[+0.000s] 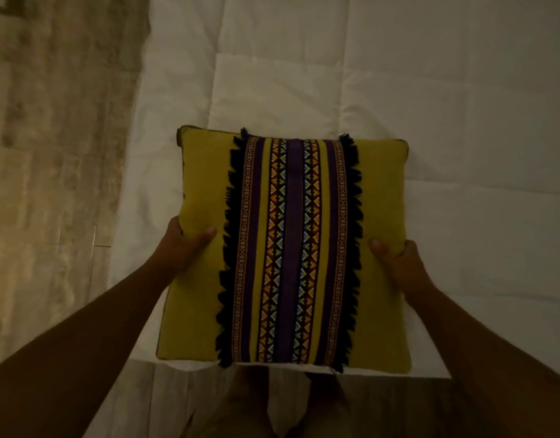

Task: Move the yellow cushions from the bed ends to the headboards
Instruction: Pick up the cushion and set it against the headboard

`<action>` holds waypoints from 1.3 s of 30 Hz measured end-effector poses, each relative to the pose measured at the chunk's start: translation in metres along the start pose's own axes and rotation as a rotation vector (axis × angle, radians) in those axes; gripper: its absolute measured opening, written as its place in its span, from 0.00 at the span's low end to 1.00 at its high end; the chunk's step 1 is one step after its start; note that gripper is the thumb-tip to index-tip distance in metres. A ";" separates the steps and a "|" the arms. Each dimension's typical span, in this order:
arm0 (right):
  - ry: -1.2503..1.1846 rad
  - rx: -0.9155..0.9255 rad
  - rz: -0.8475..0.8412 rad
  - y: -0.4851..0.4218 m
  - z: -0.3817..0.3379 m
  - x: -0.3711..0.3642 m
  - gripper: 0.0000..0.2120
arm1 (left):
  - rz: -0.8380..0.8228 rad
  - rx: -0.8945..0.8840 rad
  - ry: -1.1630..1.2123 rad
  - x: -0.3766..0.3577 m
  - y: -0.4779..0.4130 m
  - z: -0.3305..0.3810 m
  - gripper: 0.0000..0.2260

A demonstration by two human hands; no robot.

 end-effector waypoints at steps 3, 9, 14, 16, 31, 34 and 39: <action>-0.013 0.001 -0.094 -0.008 -0.002 0.010 0.51 | -0.054 0.043 0.025 0.010 -0.002 0.005 0.50; -0.164 -0.019 -0.211 -0.008 0.001 0.009 0.63 | -0.246 0.011 0.057 0.008 0.001 0.007 0.50; -0.229 0.028 -0.255 -0.006 -0.001 0.011 0.55 | -0.261 -0.022 0.130 0.007 0.006 0.013 0.40; -0.271 0.063 -0.267 -0.002 -0.006 0.015 0.43 | -0.215 -0.052 0.142 0.007 0.009 0.017 0.38; -0.387 0.431 0.001 0.134 -0.114 0.161 0.33 | -0.229 -0.493 0.134 0.010 0.115 0.212 0.35; -0.426 0.498 0.088 0.177 -0.123 0.204 0.34 | -0.276 -0.610 0.122 0.001 0.150 0.261 0.34; -0.496 0.556 0.253 0.237 -0.107 0.266 0.38 | -0.333 -0.749 0.079 -0.039 0.203 0.326 0.39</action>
Point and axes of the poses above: each hand's wrist, its own y-axis away from the middle knuckle, its own x-axis out of the back of the hand, z = x × y, the point moved 2 cm from there along -y, towards the middle knuckle, and after that the axes turned 2 degrees about y, right-handed, at the moved point
